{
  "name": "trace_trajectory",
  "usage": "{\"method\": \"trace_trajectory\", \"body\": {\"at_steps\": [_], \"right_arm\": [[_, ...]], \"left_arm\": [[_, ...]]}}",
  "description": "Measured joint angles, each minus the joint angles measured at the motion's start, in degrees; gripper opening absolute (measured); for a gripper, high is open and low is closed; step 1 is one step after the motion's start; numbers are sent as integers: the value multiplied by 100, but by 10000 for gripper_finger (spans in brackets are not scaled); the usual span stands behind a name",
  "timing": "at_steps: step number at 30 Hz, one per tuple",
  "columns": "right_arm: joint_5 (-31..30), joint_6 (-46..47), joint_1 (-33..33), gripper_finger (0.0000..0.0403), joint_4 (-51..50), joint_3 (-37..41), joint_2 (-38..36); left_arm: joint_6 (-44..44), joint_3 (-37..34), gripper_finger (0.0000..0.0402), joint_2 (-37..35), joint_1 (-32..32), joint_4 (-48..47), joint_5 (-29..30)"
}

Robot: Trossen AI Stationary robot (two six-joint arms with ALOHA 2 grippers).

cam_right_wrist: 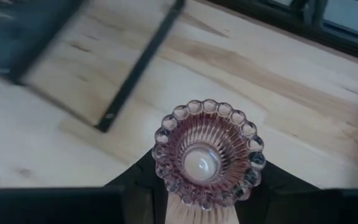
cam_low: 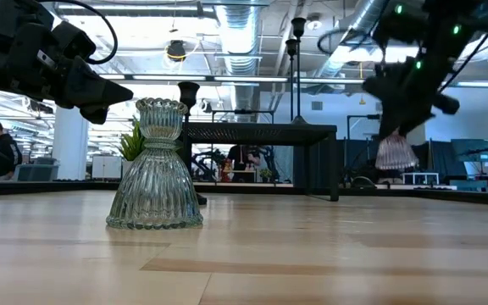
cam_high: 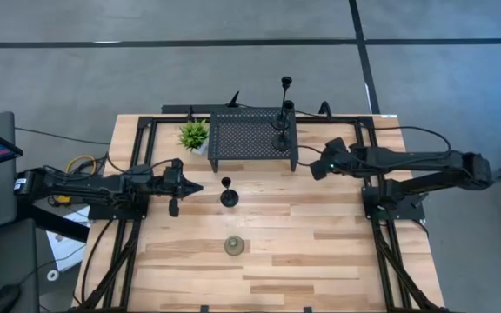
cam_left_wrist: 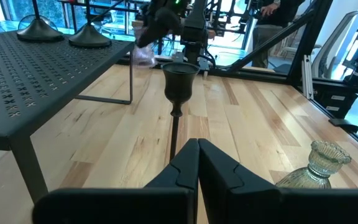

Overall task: Pick & Place candle stick holders
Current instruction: Put the pink glass candle holder on the shelf

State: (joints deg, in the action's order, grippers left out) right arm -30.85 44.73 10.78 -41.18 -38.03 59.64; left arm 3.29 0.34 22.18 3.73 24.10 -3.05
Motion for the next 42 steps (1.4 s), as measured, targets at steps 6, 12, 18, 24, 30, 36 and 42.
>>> {"method": "trace_trajectory", "body": {"at_steps": [6,12,18,24,30,36,42], "right_arm": [[15,357,-680,117,-772,-780,-9],[-11,553,-1388,117,-609,-1341,59],[-71,475,-1889,117,174,-1557,364],[-62,229,-2100,117,854,-1786,1012],[-30,-277,-2100,117,1189,-2373,1824],[-26,-898,-2065,117,1175,-3218,2649],[-228,-1340,-1879,117,1207,-3885,3261]], "left_arm": [[-1,0,7,1,0,0,2],[-2,0,7,0,0,0,2],[0,0,7,2,0,1,2],[0,1,7,8,-2,31,0],[0,0,7,8,-1,40,2],[0,0,7,6,-2,44,2],[0,0,7,6,-2,44,2]]}}
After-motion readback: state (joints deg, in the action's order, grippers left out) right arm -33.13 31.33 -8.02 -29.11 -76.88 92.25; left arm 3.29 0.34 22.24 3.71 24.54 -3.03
